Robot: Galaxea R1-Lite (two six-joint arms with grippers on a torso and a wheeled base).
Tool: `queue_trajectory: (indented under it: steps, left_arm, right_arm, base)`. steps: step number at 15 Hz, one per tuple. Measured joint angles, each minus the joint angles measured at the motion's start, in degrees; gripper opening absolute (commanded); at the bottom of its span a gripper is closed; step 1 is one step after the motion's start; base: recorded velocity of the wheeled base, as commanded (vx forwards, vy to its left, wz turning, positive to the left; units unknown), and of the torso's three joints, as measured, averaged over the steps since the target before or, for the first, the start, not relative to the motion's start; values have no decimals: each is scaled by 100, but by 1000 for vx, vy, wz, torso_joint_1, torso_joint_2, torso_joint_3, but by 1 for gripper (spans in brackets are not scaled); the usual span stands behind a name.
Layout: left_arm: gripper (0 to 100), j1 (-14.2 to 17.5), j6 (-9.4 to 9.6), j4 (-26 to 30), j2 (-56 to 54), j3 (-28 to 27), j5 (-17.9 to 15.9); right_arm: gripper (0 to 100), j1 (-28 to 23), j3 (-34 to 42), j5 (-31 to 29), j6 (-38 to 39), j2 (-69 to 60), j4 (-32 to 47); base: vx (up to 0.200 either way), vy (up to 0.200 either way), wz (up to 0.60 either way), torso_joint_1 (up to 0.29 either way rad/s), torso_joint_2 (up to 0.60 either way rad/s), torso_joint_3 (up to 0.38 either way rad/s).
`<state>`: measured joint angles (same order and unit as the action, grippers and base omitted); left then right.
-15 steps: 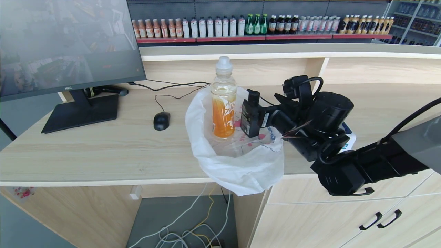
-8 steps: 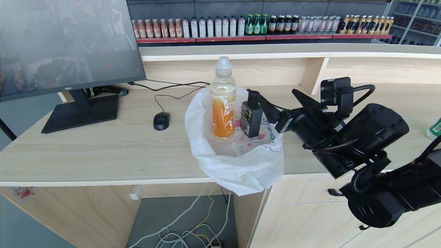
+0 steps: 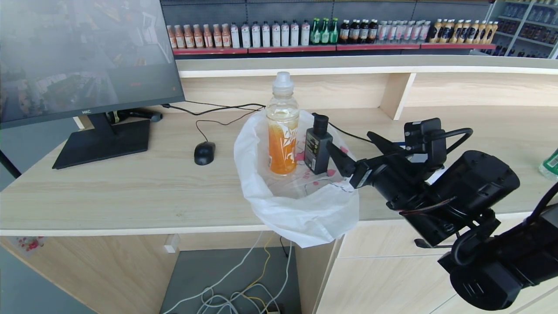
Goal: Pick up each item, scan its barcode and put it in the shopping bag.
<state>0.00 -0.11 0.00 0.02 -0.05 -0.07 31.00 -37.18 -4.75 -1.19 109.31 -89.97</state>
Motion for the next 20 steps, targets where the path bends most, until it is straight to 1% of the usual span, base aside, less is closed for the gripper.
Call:
queue_trajectory:
  steps: [5, 13, 15, 20]
  left_arm:
    - [100, 0, -5, 0, 0, 0, 7]
    - [100, 0, -7, 0, 0, 0, 5]
    - [100, 0, -35, 0, 0, -2, 7]
    - [100, 0, -35, 0, 0, -2, 5]
  right_arm:
    - [100, -52, 218, 2, 41, -179, 11]
    - [100, -44, 290, -6, 44, -322, 2]
    - [100, -5, 397, -6, 44, -361, 5]
    - [100, 17, 763, -9, 41, -640, 5]
  base:
    - [0, -200, 0, 3, 4, 2]
    - [0, -200, 0, -1, 0, 0]
    - [0, -200, 0, 0, 0, 2]
    - [0, -200, 0, 1, 1, 2]
